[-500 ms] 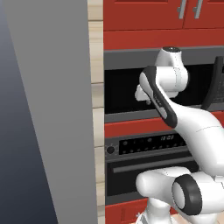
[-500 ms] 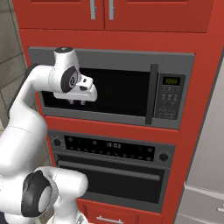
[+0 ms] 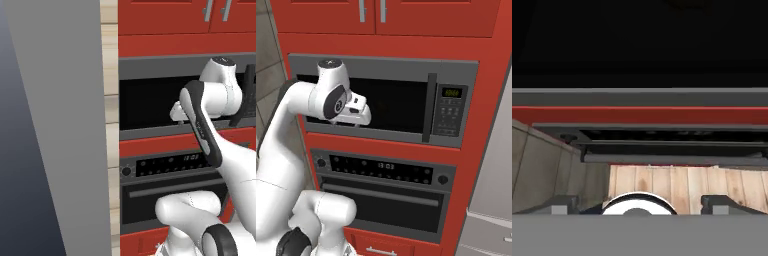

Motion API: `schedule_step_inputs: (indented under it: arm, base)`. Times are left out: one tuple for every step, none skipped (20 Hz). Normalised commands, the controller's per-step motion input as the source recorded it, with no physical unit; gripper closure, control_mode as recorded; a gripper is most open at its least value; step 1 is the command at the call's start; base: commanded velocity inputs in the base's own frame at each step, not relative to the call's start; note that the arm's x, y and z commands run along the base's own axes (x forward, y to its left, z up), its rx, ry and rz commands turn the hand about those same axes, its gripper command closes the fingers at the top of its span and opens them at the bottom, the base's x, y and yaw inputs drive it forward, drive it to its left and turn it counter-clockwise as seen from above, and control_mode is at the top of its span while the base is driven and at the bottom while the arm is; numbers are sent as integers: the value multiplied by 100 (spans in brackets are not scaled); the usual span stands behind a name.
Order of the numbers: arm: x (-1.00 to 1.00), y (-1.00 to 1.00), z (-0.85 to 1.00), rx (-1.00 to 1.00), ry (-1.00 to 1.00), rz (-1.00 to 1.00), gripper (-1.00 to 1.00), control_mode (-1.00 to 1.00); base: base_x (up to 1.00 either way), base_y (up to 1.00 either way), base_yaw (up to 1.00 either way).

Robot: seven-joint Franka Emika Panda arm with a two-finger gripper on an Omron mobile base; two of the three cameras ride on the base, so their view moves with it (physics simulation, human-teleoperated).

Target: Open the microwave door.

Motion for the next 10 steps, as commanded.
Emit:
schedule_step_inputs:
  arm:
    - [-85, -51, 0, 9, -27, 0, -100, -100]
    - [-74, -58, 0, 12, -29, 0, -100, -100]
    - [-60, -56, 0, 9, -29, 0, -100, -100]
    - [-56, -56, 0, 8, -27, 0, -100, -100]
    - [-41, -62, 0, 6, -19, -1, -100, -100]
    - [-38, -61, 0, 4, -18, -1, -100, -100]
    - [-41, -61, 5, 5, -23, 0, -100, -100]
    - [-41, -59, 7, 3, -29, 0, -100, -100]
    - [-36, -57, 14, 4, -34, 0, -100, -100]
    - [-21, -81, 0, 0, -36, -2, -100, -100]
  base:
    - [0, 0, 0]
    - [0, 0, 0]
    - [0, 0, 0]
    - [0, 0, 0]
    - [0, 0, 0]
    - [0, 0, 0]
    - [0, 0, 0]
    - [0, 0, 0]
    - [0, 0, 0]
    - [0, 0, 0]
